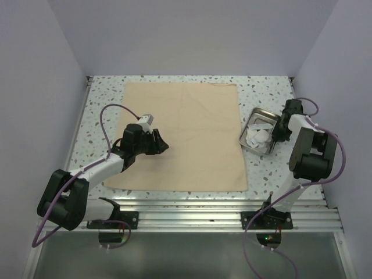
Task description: Prepare the surgical pack
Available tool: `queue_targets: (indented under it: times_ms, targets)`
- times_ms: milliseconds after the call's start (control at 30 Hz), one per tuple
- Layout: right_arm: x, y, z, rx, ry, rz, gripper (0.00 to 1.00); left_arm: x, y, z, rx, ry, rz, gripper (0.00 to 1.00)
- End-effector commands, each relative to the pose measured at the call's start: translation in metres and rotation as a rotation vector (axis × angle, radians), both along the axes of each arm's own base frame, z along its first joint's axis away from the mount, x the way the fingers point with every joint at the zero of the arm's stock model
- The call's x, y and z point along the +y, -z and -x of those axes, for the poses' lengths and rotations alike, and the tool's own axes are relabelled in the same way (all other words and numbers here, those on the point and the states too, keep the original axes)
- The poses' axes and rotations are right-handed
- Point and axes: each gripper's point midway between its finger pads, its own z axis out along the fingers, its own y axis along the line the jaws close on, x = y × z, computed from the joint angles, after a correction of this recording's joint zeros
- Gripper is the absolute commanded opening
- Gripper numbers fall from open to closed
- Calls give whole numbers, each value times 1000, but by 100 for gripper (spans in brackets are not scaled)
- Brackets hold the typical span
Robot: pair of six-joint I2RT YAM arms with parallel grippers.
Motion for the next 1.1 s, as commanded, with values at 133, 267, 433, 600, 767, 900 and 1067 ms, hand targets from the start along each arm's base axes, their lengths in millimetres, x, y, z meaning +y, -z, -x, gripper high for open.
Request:
queue_targets:
  times_ms: [133, 267, 433, 600, 767, 900, 1067]
  targets:
    - [-8, -16, 4, -13, 50, 38, 0, -4, -16, -7, -65, -1, 22, 50]
    - [-4, -24, 8, -36, 56, 24, 0, -4, -16, -7, -66, -3, 20, 50]
    - [2, -53, 10, -105, 84, 6, 0, -2, -14, -7, -62, -10, 8, 50]
    - [-2, -80, 14, -126, 121, -7, 0, -1, -15, -6, -67, -14, 7, 50]
    - [2, -94, 12, -176, 128, -77, 0, -2, -16, -5, -69, -11, 7, 50]
    - [17, -115, 14, -254, 118, -137, 0, 0, -18, -5, -74, -21, 2, 50]
    - [52, -127, 24, -296, 94, -221, 0, 5, -17, -9, -77, -57, -10, 50]
